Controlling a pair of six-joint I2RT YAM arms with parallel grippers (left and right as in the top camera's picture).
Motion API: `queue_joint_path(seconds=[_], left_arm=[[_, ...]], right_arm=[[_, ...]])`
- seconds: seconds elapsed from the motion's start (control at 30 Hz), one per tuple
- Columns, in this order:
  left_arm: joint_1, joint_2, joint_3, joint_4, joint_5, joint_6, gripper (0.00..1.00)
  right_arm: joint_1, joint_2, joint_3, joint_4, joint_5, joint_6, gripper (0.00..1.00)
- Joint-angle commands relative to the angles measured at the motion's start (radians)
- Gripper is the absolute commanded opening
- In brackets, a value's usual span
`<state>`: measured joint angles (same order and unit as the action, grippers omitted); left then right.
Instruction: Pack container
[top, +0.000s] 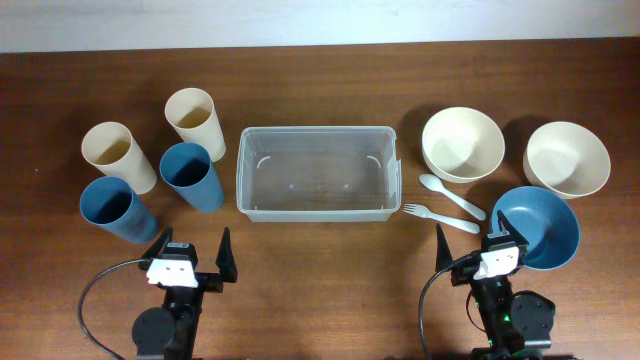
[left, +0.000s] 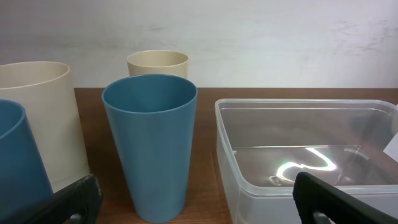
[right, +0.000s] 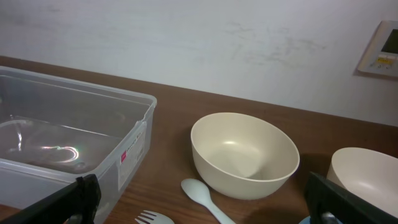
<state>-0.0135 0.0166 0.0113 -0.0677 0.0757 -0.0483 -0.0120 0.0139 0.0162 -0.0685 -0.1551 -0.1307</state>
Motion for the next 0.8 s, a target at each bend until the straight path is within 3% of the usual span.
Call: queue_joint_path(seconds=[0.0, 0.77], left_arm=[[0.004, -0.011, -0.002, -0.005, 0.014, 0.012, 1.00], [0.004, -0.011, -0.002, -0.005, 0.007, 0.012, 1.00]], right_arm=[[0.005, -0.010, -0.009, -0.001, 0.010, 0.000, 0.99], [0.005, -0.010, -0.009, -0.001, 0.010, 0.000, 0.99]])
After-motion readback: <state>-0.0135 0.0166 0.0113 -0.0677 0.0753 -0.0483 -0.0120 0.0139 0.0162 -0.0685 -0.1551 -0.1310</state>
